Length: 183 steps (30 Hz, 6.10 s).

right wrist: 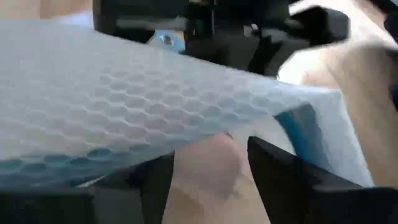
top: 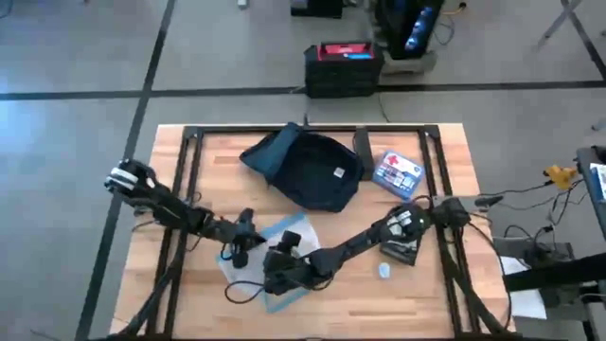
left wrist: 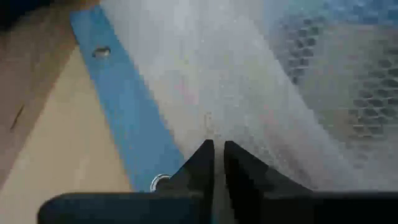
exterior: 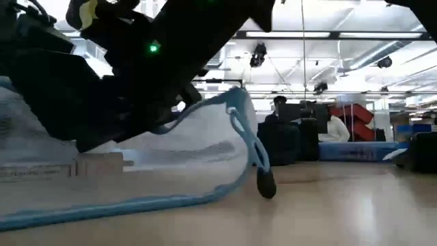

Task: Unpack backpack
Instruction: Remove the pink charger adapter inside the zip bag, then remove the pink play cards inside the zip bag

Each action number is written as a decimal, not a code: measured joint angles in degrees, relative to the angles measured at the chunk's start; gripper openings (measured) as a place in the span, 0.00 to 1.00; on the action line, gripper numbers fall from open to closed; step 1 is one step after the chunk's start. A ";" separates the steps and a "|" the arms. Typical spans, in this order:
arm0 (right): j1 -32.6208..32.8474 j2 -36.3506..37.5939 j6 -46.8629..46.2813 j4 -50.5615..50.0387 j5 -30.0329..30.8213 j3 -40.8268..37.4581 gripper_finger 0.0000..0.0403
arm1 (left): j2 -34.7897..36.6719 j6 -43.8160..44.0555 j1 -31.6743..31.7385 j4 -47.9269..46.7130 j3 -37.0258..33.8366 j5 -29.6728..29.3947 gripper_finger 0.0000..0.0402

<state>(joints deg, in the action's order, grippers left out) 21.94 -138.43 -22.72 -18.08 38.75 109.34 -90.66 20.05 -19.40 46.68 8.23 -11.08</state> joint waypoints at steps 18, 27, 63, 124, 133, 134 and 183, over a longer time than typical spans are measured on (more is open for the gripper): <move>2.83 1.86 -12.27 -4.93 -6.69 0.19 0.47 | 0.01 0.97 0.55 2.49 0.09 -0.20 0.06; 2.17 1.97 -13.28 -0.03 -7.46 0.18 0.48 | -0.24 1.67 0.53 1.35 0.26 -0.87 0.06; 0.68 1.81 12.88 -5.10 -26.94 0.13 0.65 | -0.21 1.47 0.49 1.29 0.26 -1.30 0.06; 2.05 -3.06 -1.80 8.50 -13.86 -0.02 0.42 | -0.01 0.38 0.55 0.43 0.28 -3.13 0.06; 3.01 7.59 0.15 -17.22 -24.21 -0.11 0.42 | 0.01 0.38 0.55 -0.61 0.31 -3.09 0.06; 3.12 9.16 -0.27 -21.37 -25.54 -0.11 0.42 | 0.02 0.40 0.55 -0.61 0.31 -3.11 0.06; 12.84 12.58 -15.03 -72.20 -64.19 -8.81 0.78 | 0.10 0.33 0.55 -0.51 0.26 -3.07 0.06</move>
<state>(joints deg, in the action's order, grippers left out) 34.78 -125.85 -37.74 -90.28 -25.45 100.53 -90.56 20.38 -18.85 46.17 8.49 -14.15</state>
